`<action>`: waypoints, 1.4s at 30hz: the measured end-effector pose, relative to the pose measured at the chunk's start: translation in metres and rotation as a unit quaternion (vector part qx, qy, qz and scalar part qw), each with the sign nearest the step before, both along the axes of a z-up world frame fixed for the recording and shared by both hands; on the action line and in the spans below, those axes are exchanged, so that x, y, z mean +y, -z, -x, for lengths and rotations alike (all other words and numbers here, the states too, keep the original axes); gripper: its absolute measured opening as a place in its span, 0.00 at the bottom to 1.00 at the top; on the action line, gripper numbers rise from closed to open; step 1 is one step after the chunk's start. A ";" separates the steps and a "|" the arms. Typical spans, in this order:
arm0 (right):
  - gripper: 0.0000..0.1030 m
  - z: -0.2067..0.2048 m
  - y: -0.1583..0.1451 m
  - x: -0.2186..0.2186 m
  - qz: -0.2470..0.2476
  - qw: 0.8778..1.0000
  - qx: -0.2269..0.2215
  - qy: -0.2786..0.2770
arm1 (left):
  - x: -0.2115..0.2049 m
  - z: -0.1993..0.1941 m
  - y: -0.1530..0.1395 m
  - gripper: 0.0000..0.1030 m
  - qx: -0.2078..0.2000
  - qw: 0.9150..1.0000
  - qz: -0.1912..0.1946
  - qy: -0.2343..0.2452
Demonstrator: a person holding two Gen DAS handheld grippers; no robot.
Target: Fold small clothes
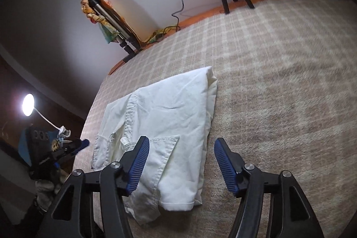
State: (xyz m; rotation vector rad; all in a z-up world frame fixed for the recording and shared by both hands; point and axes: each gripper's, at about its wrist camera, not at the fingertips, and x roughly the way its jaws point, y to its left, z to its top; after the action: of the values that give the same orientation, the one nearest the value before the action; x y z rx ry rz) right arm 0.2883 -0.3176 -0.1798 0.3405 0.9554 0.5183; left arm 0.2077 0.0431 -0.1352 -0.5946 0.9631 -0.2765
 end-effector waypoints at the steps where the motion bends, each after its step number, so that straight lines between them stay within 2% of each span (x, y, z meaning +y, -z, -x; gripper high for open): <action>1: 0.63 -0.003 0.004 0.000 -0.002 1.000 0.005 0.000 | 0.003 -0.004 0.010 0.51 0.012 1.000 0.011 -0.003; 4: 0.62 -0.009 0.016 0.001 -0.012 1.000 0.023 -0.006 | 0.006 -0.005 0.031 0.50 0.039 0.998 0.043 -0.006; 5: 0.62 -0.011 0.021 0.002 -0.019 0.999 0.031 -0.010 | 0.007 -0.003 0.036 0.49 0.031 0.998 0.061 -0.008; 7: 0.62 -0.015 0.033 0.002 -0.039 0.998 0.055 -0.014 | 0.006 -0.003 0.032 0.48 0.027 0.997 0.069 -0.007; 10: 0.62 -0.017 0.037 -0.001 -0.072 0.995 0.060 -0.014 | 0.004 -0.002 0.038 0.41 0.037 0.994 0.103 0.004; 13: 0.62 -0.020 0.042 -0.003 -0.107 0.991 0.074 -0.026 | -0.002 -0.005 0.038 0.36 0.037 0.993 0.110 0.007; 16: 0.59 -0.021 0.043 0.000 -0.113 0.990 0.075 -0.037 | -0.004 -0.007 0.039 0.32 0.044 0.992 0.119 0.006; 17: 0.53 -0.021 0.044 0.002 -0.116 0.989 0.079 -0.042 | -0.005 -0.009 0.040 0.29 0.044 0.992 0.117 0.006; 19: 0.49 -0.021 0.047 0.005 -0.120 0.988 0.086 -0.041 | -0.006 -0.010 0.039 0.24 0.043 0.993 0.111 0.007; 21: 0.34 -0.021 0.048 0.006 -0.115 0.989 0.086 -0.039 | -0.010 -0.011 0.037 0.20 0.039 0.994 0.104 0.007; 24: 0.24 -0.019 0.045 0.006 -0.106 0.991 0.082 -0.030 | -0.024 -0.015 0.029 0.17 0.029 0.997 0.076 0.007; 26: 0.19 -0.015 0.038 0.010 -0.092 0.993 0.071 -0.029 | -0.033 -0.015 0.023 0.15 0.017 0.999 0.043 0.011; 29: 0.15 -0.009 0.024 0.021 -0.053 0.997 0.046 -0.031 | -0.045 -0.015 0.014 0.13 -0.002 1.000 0.001 0.018; 34: 0.12 0.002 0.004 0.037 0.019 0.999 0.003 -0.034 | -0.055 -0.012 -0.001 0.10 -0.037 0.998 -0.034 0.030; 36: 0.11 0.009 -0.005 0.046 0.050 0.998 -0.023 -0.040 | -0.059 -0.011 -0.008 0.10 -0.050 0.997 -0.040 0.036; 42: 0.10 0.022 -0.028 0.047 0.084 0.993 -0.067 -0.044 | -0.073 -0.015 -0.020 0.08 -0.067 0.996 -0.030 0.055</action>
State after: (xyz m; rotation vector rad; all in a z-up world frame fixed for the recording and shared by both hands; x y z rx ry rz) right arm 0.2667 -0.2702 -0.1523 0.1103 0.8801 0.5299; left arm 0.2232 -0.0303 -0.1155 -0.4636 0.8731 -0.3787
